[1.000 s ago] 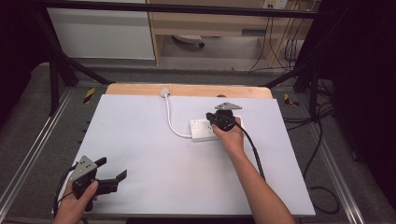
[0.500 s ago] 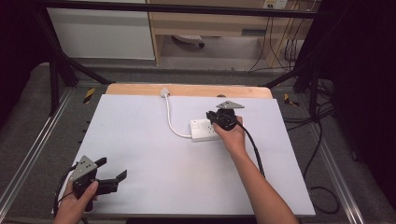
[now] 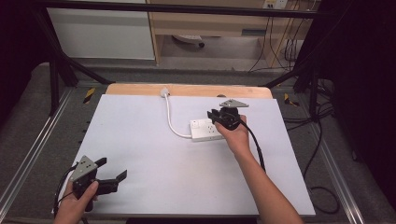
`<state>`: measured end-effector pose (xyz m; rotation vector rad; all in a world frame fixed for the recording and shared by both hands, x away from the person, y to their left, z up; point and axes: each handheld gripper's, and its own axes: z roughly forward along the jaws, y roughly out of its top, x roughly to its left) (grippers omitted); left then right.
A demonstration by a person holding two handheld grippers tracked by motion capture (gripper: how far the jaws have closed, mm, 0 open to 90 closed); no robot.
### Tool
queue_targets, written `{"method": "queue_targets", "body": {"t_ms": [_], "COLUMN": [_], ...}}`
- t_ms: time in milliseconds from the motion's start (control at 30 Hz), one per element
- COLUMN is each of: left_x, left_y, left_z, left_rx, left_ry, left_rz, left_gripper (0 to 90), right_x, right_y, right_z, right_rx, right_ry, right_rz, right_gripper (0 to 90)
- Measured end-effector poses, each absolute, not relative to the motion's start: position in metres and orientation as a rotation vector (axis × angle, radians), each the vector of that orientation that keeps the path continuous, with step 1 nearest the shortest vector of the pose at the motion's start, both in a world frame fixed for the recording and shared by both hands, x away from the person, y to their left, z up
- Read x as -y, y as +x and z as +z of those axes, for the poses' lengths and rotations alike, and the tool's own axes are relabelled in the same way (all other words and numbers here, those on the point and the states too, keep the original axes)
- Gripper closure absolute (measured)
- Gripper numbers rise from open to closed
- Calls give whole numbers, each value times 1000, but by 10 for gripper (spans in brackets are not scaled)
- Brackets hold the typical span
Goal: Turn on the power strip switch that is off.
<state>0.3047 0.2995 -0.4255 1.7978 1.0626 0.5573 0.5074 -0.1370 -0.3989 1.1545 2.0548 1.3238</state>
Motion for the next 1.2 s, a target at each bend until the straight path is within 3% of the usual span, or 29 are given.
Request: {"method": "queue_targets", "body": {"t_ms": [333, 500, 667, 1200], "left_x": [-300, -300, -300, -300], "left_y": [305, 305, 305, 305], "left_z": [-425, -426, -426, -425], "left_rx": [-1070, -1070, -1070, -1069], "left_ry": [1791, 1792, 1794, 1795], "left_rz": [566, 564, 562, 565], "left_gripper": [58, 57, 57, 57], "right_x": [147, 150, 154, 167], "right_y": [501, 497, 493, 476], "right_z": [-387, -382, -375, -361], "right_rx": [-2051, -2056, -2053, -2057], "right_ry": [1163, 1176, 1204, 1211], "right_rz": [1339, 1341, 1367, 1428], "right_gripper": [623, 518, 346, 86]}}
